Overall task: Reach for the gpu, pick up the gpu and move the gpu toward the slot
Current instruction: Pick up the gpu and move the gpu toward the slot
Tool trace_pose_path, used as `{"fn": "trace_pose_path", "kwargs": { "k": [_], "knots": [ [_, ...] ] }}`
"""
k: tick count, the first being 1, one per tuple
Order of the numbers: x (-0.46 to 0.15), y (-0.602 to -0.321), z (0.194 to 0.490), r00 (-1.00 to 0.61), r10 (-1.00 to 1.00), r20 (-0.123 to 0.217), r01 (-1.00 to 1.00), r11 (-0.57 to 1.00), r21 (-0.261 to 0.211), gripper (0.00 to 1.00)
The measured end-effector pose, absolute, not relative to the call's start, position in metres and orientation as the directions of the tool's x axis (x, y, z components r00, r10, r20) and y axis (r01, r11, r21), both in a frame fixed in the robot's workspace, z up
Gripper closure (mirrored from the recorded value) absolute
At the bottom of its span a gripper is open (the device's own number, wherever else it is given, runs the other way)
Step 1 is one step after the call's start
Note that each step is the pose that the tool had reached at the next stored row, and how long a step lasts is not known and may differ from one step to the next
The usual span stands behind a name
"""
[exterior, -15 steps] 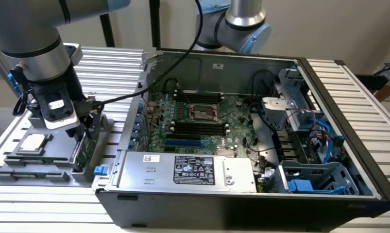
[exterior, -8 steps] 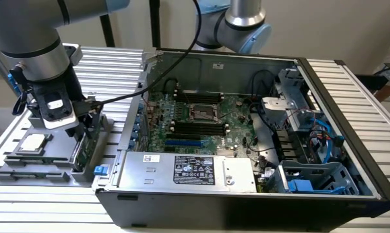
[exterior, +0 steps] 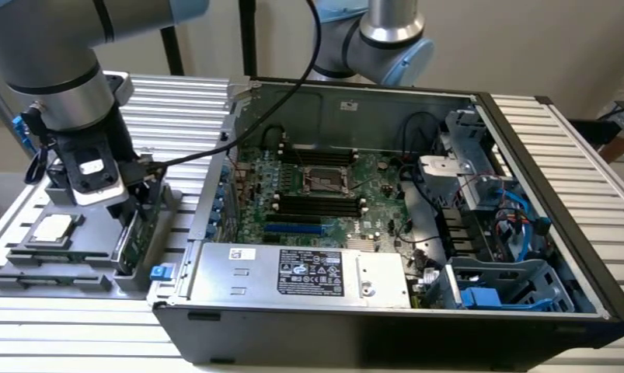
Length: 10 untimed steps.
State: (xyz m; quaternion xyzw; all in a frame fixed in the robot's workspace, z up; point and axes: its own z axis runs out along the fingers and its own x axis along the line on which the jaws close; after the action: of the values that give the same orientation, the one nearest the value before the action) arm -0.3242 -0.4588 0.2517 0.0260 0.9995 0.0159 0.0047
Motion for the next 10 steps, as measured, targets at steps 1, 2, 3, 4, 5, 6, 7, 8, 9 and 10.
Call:
{"fn": "trace_pose_path", "kwargs": {
  "k": [1, 2, 3, 4, 5, 6, 7, 8, 9, 10],
  "knots": [
    [-0.3243, -0.4585, 0.2508, -0.999, 0.053, -0.009, 0.052, 0.998, 0.032, 0.52],
    [-0.3245, -0.4583, 0.2502, -0.999, 0.053, -0.009, 0.053, 0.998, 0.032, 0.52],
    [-0.3246, -0.4581, 0.2493, -0.999, 0.053, -0.009, 0.053, 0.998, 0.032, 0.52],
    [-0.3247, -0.4581, 0.2486, -0.998, 0.054, -0.009, 0.054, 0.998, 0.031, 0.52],
    [-0.3248, -0.458, 0.2477, -0.998, 0.055, -0.009, 0.054, 0.998, 0.031, 0.52],
    [-0.3249, -0.4578, 0.247, -0.998, 0.055, -0.009, 0.055, 0.998, 0.031, 0.52],
    [-0.3248, -0.4577, 0.2464, -0.998, 0.056, -0.009, 0.056, 0.998, 0.031, 0.52],
    [-0.3249, -0.4576, 0.246, -0.998, 0.057, -0.009, 0.056, 0.998, 0.031, 0.52],
    [-0.3249, -0.4575, 0.2457, -0.998, 0.057, -0.009, 0.057, 0.998, 0.031, 0.52],
    [-0.3249, -0.4573, 0.2455, -0.998, 0.058, -0.009, 0.058, 0.998, 0.031, 0.52]
  ]
}}
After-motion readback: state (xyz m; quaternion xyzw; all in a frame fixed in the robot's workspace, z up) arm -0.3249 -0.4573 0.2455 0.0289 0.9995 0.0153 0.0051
